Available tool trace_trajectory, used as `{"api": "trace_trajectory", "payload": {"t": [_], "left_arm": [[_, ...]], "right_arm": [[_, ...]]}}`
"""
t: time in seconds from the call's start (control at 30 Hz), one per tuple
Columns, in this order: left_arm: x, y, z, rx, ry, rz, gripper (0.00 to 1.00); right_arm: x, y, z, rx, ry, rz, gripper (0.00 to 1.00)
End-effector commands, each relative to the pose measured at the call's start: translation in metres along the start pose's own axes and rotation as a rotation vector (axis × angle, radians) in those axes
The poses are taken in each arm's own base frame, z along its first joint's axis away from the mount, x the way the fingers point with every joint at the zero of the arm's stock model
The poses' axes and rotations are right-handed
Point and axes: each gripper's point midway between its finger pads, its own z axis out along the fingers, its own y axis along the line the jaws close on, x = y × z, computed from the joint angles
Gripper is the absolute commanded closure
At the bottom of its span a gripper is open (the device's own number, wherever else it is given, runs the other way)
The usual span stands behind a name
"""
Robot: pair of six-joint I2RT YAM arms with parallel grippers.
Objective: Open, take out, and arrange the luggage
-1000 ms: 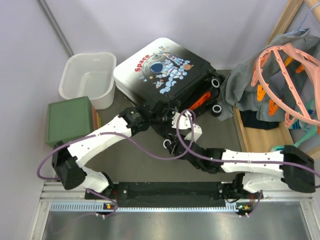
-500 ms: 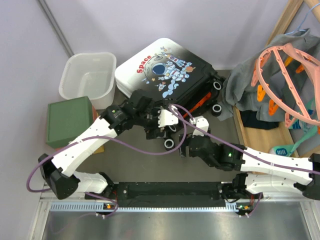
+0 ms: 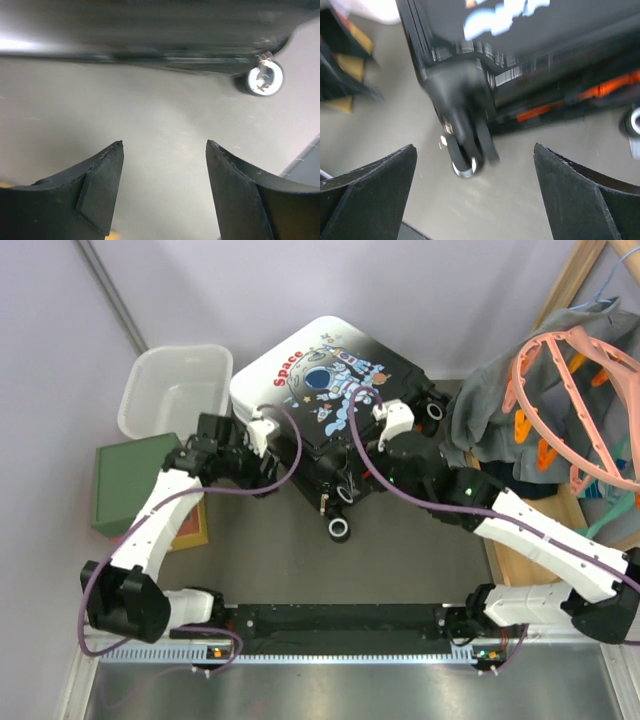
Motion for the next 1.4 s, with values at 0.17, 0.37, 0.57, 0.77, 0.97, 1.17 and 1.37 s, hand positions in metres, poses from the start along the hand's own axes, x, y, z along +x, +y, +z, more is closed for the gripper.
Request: {"api": "trace_trajectory", "payload": {"t": [0.17,0.37,0.57,0.77,0.97,1.17,1.37], "left_arm": [[-0.012,-0.055,0.024,0.154,-0.234,-0.057,0.27],[-0.017,-0.079,0.054,0.171,-0.228,0.004,0.21],[0.007,-0.096,0.086,0.163,-0.170,0.031,0.21],[0.007,-0.093,0.103,0.121,-0.212,0.018,0.25],[-0.008,-0.105,0.101,0.179,-0.372,-0.067,0.40],[-0.001,-0.114,0.107,0.235,-0.339,-0.113,0.49],[-0.010,-0.117,0.103,0.252,-0.370,-0.109,0.81]], "right_arm": [[-0.010,0.025,0.041,-0.102,0.042,-0.086,0.01],[0.003,0.022,0.066,-0.054,0.096,-0.126,0.01],[0.011,0.015,0.079,-0.020,0.141,-0.116,0.04],[0.020,0.005,0.090,0.007,0.127,-0.050,0.10],[0.028,0.008,0.096,-0.002,0.132,-0.019,0.17],[0.031,0.014,0.100,-0.028,0.128,0.012,0.22],[0.037,0.014,0.103,-0.023,0.154,0.009,0.32]]}}
